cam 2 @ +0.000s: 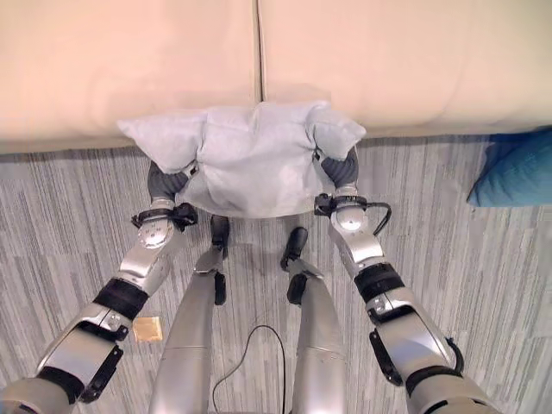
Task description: Pick up all the scattered cushions and arrange them neatly on the sofa.
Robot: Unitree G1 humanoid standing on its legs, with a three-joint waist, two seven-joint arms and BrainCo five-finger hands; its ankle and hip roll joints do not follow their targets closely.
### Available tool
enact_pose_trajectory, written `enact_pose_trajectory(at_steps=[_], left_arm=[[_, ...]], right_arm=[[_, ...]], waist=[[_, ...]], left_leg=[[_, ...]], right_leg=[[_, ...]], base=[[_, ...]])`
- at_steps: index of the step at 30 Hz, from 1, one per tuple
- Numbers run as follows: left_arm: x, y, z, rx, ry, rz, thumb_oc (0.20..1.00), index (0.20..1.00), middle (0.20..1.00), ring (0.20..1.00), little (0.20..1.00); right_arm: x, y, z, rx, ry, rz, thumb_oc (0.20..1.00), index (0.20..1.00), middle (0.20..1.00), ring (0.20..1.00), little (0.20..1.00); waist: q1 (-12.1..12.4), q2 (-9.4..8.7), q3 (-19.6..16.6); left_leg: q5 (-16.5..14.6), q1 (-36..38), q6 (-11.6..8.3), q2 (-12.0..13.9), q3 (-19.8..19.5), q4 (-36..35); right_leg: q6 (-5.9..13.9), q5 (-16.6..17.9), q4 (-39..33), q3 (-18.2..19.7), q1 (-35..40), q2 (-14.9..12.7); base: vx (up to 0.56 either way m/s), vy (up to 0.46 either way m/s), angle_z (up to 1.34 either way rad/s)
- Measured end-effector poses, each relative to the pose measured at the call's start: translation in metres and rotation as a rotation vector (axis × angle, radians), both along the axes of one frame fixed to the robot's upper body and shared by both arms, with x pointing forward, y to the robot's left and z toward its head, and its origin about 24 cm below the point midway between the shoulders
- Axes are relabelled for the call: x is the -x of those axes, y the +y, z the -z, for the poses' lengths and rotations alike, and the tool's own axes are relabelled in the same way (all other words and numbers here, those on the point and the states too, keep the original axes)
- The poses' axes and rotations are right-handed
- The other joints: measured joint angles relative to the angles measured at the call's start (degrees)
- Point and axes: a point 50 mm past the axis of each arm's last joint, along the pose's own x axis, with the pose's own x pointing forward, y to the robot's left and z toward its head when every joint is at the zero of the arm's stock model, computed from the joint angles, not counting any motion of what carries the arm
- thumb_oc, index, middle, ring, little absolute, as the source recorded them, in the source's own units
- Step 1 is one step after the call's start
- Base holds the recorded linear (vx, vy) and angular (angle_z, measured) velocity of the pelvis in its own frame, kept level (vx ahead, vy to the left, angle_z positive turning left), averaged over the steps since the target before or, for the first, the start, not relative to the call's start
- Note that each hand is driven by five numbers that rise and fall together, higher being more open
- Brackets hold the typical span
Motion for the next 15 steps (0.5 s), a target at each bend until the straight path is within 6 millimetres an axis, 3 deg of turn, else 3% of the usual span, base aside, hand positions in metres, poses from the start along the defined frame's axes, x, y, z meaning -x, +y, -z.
enact_pose_trajectory(at_steps=[4, 9, 10, 15], left_arm=[[0.014, 0.002, 0.013, -0.017, 0.005, 0.028, 0.200, 0.200, 0.200, 0.200, 0.200], [0.049, 0.006, 0.065, 0.022, 0.161, 0.047, 0.200, 0.200, 0.200, 0.200, 0.200], [0.055, 0.014, 0.071, 0.021, 0.181, 0.034, 0.200, 0.200, 0.200, 0.200, 0.200], [0.074, 0.025, 0.084, 0.022, 0.222, 0.031, 0.200, 0.200, 0.200, 0.200, 0.200]], right_arm=[[0.014, 0.000, 0.019, -0.039, 0.022, -0.013, 0.200, 0.200, 0.200, 0.200, 0.200], [0.048, 0.002, 0.067, -0.081, 0.154, -0.047, 0.200, 0.200, 0.200, 0.200, 0.200], [0.050, 0.002, 0.069, -0.080, 0.160, -0.057, 0.200, 0.200, 0.200, 0.200, 0.200], [0.058, 0.002, 0.080, -0.029, 0.202, -0.112, 0.200, 0.200, 0.200, 0.200, 0.200]], waist=[[0.17, 0.23, -0.09], [0.53, 0.78, -0.23], [1.07, 1.00, -0.56], [2.26, 1.31, -0.64]], left_leg=[[1.09, 9.93, -1.02, -0.26, -0.59, -6.15], [1.81, 26.31, -0.61, -0.06, -1.88, -12.16], [0.40, 27.90, -0.70, 0.09, -1.69, -12.50], [0.19, 36.44, -0.39, -0.25, -1.59, -13.82]], right_leg=[[0.45, -0.15, -3.74, -1.20, 9.26, 0.26], [1.11, -0.37, -10.93, -4.08, 27.08, 1.33], [1.72, -1.09, -11.53, -4.31, 29.18, 1.49], [1.99, 0.17, -16.54, -4.39, 39.36, 2.13]], base=[[0.05, -0.008, 0.10], [0.14, 0.013, 0.17], [0.18, 0.025, 0.07], [0.16, 0.088, -0.02]])
